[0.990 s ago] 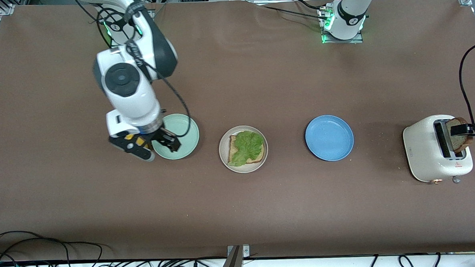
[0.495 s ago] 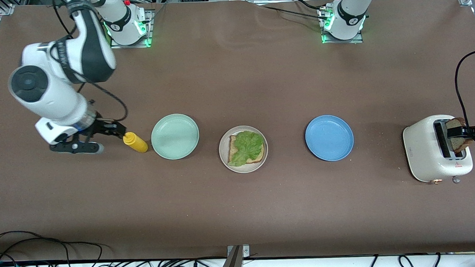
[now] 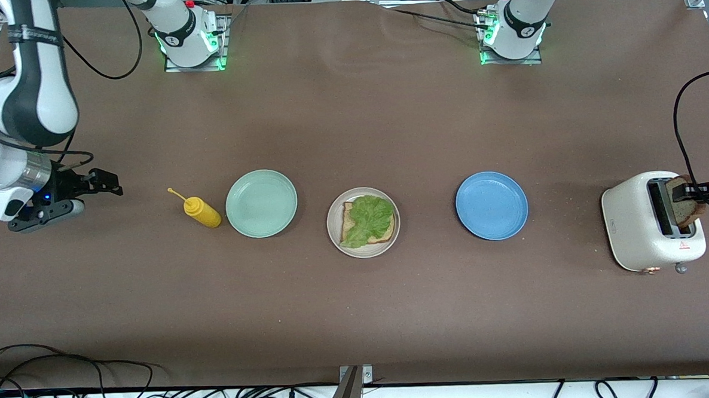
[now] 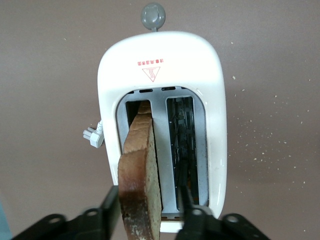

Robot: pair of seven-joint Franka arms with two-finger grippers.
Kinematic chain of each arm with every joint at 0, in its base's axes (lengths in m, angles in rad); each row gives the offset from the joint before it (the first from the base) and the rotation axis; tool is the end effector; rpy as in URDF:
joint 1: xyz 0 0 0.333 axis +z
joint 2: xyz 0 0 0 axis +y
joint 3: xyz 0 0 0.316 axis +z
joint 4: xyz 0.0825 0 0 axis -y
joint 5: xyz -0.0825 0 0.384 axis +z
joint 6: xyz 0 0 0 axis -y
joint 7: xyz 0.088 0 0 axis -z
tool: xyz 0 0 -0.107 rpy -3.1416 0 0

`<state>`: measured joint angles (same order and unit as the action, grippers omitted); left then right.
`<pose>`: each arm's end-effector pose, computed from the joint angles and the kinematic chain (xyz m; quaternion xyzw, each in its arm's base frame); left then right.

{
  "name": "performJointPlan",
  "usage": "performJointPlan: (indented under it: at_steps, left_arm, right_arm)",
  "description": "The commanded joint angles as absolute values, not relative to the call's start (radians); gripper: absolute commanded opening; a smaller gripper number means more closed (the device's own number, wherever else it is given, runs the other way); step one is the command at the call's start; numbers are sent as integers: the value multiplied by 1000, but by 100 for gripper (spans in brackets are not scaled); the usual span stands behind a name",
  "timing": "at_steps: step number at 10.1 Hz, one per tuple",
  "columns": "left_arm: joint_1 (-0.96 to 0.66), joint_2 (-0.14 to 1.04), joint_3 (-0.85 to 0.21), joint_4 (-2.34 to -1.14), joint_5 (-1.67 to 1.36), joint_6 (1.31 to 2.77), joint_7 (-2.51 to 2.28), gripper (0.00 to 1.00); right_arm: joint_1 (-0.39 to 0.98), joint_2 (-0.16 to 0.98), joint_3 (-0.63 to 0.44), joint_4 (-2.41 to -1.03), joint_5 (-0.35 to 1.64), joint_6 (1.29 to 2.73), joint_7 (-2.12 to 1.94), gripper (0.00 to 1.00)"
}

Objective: Make sandwich on beige plate with both arms
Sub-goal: 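Move the right gripper to the mustard while the left gripper grasps the toast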

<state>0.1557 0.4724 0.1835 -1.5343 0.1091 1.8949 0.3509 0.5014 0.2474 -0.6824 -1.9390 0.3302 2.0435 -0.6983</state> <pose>0.6401 0.2162 0.3789 -0.9938 0.0335 0.0805 0.0695 0.5864 -0.0728 0.3773 -0.9807 -0.1799 0.0064 0.0757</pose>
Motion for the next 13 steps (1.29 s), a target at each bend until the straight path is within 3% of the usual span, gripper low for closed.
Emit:
performJointPlan:
  at_steps: [1, 6, 13]
  left_arm:
    - [163, 439, 175, -1574, 137, 1908, 389, 0]
    - [152, 437, 172, -1534, 196, 1876, 526, 0]
    - [144, 437, 140, -1272, 86, 1623, 624, 0]
  right_arm:
    - [451, 258, -676, -2025, 481, 2109, -983, 100]
    - [325, 448, -673, -2022, 938, 1996, -1740, 100]
    - [268, 711, -669, -1928, 1345, 1630, -2326, 100]
